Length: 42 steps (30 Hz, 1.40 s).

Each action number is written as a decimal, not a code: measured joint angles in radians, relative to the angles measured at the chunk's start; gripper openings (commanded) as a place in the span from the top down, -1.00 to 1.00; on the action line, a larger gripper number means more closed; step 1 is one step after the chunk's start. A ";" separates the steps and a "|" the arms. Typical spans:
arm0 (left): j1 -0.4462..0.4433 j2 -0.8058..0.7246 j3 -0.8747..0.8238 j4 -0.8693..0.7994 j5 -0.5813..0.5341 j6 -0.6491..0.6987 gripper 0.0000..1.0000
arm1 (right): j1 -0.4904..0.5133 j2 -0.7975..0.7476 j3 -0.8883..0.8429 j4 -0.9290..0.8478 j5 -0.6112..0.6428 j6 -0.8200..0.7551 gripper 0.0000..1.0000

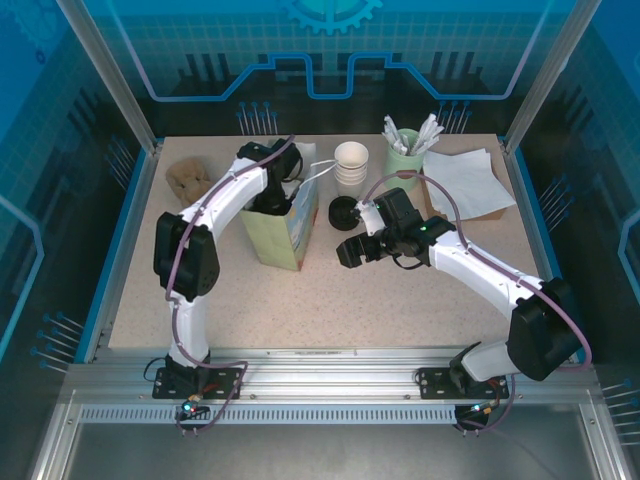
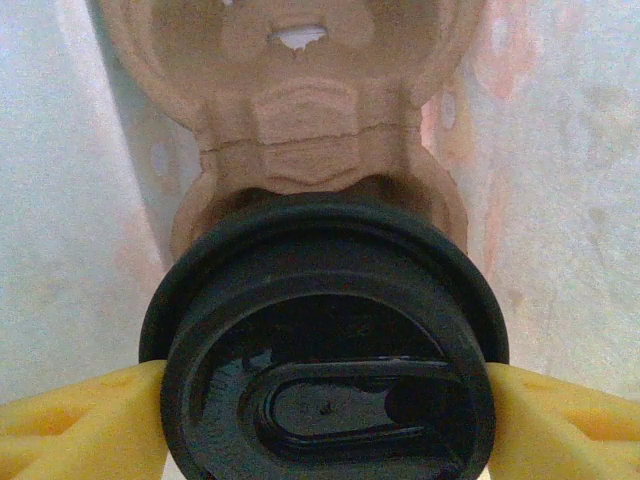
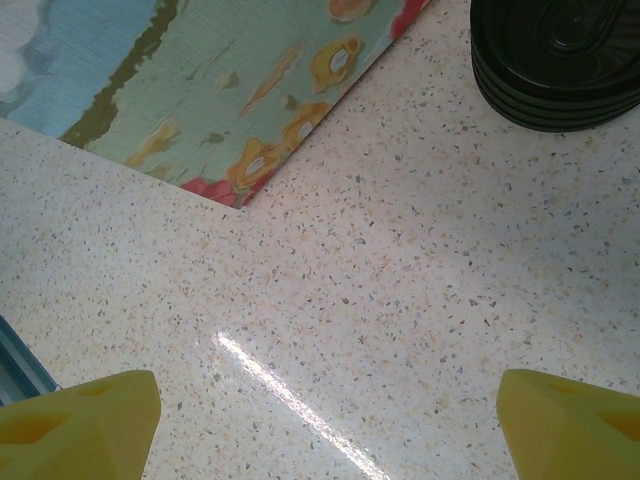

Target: Pack the takeout coffee

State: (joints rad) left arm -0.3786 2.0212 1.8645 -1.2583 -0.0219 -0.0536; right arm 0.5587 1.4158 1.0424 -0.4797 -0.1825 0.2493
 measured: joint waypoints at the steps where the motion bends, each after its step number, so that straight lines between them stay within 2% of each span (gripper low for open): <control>1: 0.000 -0.003 0.004 -0.001 0.000 0.000 -0.55 | 0.000 0.000 0.000 0.000 0.000 0.000 -0.78; 30: 0.000 -0.053 0.046 -0.027 -0.007 0.000 -0.60 | 0.032 0.005 0.015 0.000 0.005 0.000 -0.78; 42: 0.000 -0.088 0.115 -0.046 -0.007 0.000 -0.60 | 0.037 0.006 0.033 -0.002 0.016 0.000 -0.78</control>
State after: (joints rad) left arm -0.3786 1.9331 1.9793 -1.3041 -0.0292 -0.0532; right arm 0.5961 1.4216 1.0752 -0.4812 -0.1669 0.2493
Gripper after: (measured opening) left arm 0.800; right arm 0.888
